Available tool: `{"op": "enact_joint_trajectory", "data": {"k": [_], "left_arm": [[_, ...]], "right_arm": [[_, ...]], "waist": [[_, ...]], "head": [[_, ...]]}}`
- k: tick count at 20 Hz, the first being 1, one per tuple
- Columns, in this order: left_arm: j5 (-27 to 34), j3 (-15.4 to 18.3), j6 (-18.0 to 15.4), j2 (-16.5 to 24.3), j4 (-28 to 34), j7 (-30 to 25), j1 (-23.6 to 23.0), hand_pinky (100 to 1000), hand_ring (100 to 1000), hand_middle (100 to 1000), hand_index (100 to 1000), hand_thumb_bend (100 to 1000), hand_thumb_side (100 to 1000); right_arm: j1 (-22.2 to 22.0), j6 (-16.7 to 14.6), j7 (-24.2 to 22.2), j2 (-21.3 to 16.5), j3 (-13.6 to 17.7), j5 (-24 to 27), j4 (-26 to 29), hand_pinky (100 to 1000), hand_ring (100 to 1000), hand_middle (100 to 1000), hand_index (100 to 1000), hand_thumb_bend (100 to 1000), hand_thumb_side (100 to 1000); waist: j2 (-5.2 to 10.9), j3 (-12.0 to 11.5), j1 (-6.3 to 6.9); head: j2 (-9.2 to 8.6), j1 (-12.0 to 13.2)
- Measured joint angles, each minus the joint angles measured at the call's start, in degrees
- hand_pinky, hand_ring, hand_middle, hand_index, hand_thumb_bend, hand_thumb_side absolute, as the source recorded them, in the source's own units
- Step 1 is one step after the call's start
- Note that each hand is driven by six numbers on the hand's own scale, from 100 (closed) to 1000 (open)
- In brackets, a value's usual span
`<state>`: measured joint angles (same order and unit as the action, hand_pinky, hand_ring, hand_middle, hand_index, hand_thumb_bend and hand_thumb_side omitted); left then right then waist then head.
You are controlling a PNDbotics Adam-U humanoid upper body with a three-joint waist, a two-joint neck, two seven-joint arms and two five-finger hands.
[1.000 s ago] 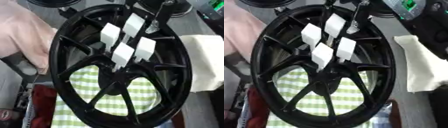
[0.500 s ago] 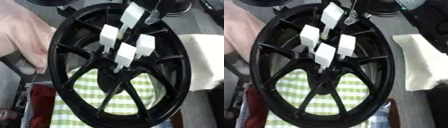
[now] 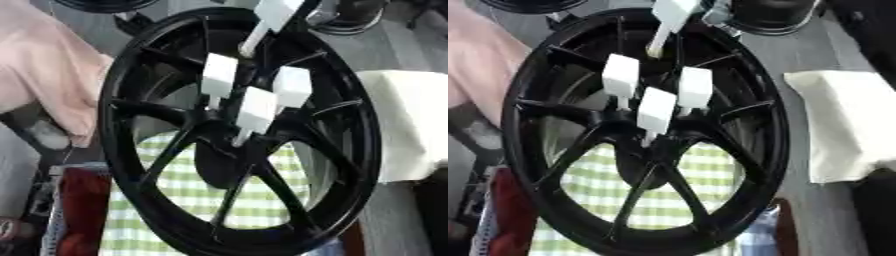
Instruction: Pull the pin out of the wheel hub.
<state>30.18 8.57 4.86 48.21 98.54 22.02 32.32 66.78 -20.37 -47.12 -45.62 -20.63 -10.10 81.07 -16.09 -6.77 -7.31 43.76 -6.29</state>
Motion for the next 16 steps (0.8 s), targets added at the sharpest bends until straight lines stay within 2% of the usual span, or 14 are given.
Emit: {"op": "enact_joint_trajectory", "data": {"k": [4, 8, 10, 13, 16], "left_arm": [[0.0, 0.51, -0.21, 0.35, -0.01, 0.44, -0.58, 846, 729, 870, 900, 413, 903], [0.0, 0.91, -0.44, 0.79, -0.02, 0.89, -1.12, 846, 729, 870, 900, 412, 903], [0.0, 1.12, -0.6, 0.82, -0.03, 1.08, -1.29, 846, 729, 870, 900, 412, 903], [0.0, 1.5, -0.78, 1.06, -0.06, 1.41, -1.8, 846, 728, 870, 900, 412, 904], [0.0, 1.92, -0.92, 1.28, -0.23, 1.77, -2.29, 846, 728, 869, 900, 412, 904]], "right_arm": [[-4.42, -0.3, 2.16, -4.07, 6.32, 0.02, -0.4, 886, 752, 348, 421, 379, 100], [-10.27, 0.75, 8.06, -8.23, 12.96, 0.02, -2.3, 889, 752, 348, 424, 377, 100], [-14.04, 1.82, 11.82, -10.38, 16.64, -0.43, -3.88, 890, 754, 348, 453, 378, 100], [-20.6, 4.64, 18.39, -13.41, 22.52, -4.14, -7.37, 888, 760, 404, 464, 380, 100], [-26.78, 8.6, 25.13, -15.19, 27.44, -11.23, -11.38, 886, 769, 422, 472, 379, 100]], "waist": [[0.0, 0.34, 0.15], [0.0, 0.46, 0.33], [0.0, 0.54, 0.48], [0.0, 0.89, 0.46], [0.0, 1.13, 0.47]], "head": [[0.0, 0.49], [-0.03, 1.17], [-0.05, 1.49], [-0.1, 2.0], [-0.38, 2.62]]}}
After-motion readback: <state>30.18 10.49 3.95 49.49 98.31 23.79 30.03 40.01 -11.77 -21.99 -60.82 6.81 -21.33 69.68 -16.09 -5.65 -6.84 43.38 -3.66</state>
